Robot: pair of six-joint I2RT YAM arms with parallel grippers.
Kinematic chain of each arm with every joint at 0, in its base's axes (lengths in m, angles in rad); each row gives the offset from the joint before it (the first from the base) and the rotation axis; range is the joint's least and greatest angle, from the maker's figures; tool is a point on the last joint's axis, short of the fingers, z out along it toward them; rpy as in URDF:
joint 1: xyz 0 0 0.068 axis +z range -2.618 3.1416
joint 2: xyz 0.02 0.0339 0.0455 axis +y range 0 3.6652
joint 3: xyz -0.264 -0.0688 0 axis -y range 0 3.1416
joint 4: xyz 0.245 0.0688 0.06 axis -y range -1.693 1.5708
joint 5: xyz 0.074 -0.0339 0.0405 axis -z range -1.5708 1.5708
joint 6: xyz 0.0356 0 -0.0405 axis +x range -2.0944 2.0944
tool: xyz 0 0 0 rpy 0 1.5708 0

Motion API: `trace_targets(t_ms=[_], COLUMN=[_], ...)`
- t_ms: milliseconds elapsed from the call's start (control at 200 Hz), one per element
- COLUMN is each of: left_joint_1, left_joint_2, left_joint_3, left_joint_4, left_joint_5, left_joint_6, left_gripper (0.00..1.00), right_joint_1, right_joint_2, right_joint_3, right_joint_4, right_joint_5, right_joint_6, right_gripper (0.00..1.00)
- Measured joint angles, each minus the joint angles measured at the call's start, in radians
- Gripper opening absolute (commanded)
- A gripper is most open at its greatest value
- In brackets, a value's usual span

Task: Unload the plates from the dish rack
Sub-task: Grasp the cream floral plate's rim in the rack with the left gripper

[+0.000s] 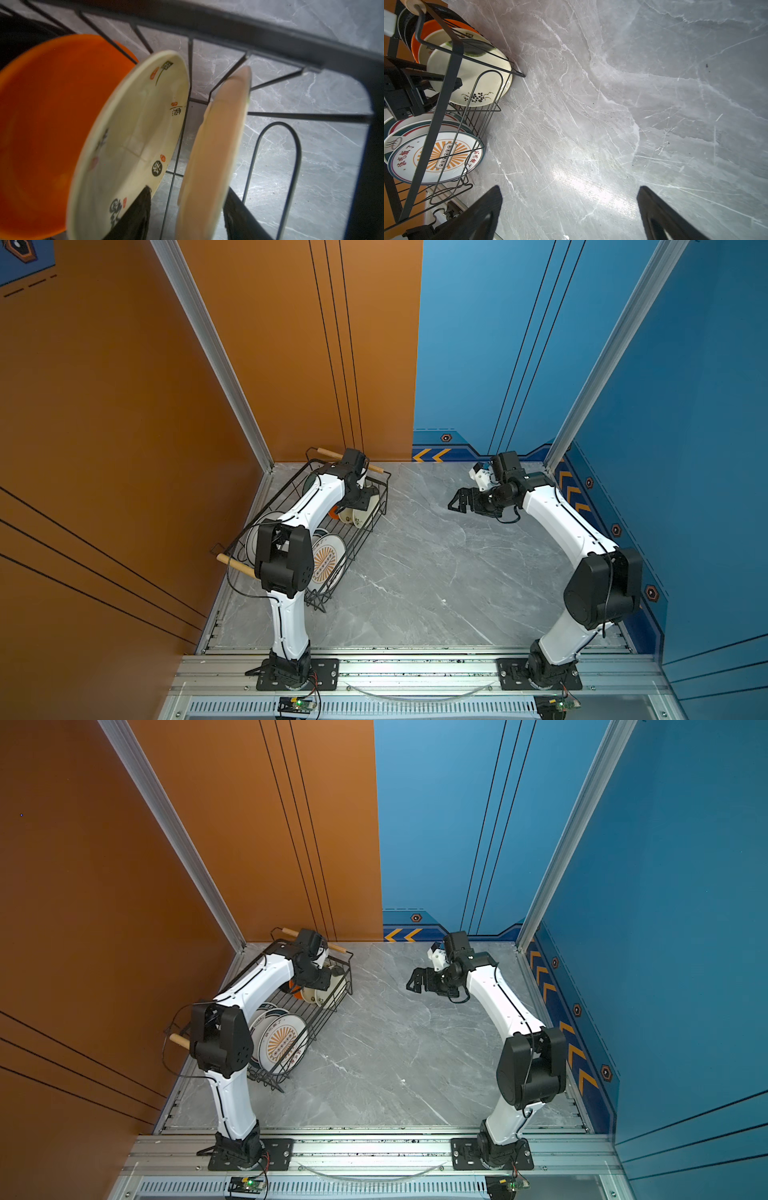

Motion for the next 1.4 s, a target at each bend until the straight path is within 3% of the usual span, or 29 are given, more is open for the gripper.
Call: trace_targets(t_ms=[385,1081,1397], left_joint_1=[0.004,0.0,-0.003], left_joint_2=[0.037,0.006,-0.083], left_joint_3=[-0.001,-0.058,-0.121], left_joint_4=[0.031,0.049,0.041], left_joint_5=[0.022,-0.01,-0.042], left_joint_6=[0.029,0.063,0.061], left_gripper=[0.38,0.05,0.0], right_joint_1=[0.0,0.0,0.003], right_joint_2=[-0.008,-0.093,-0.095], right_joint_3=[-0.012,-0.041,-0.051], right_joint_4=[-0.008,-0.016,-0.016], right_joint_5=[0.024,0.024,0.024], right_joint_6=[0.0,0.0,0.0], right_gripper=[1.0,1.0,1.0])
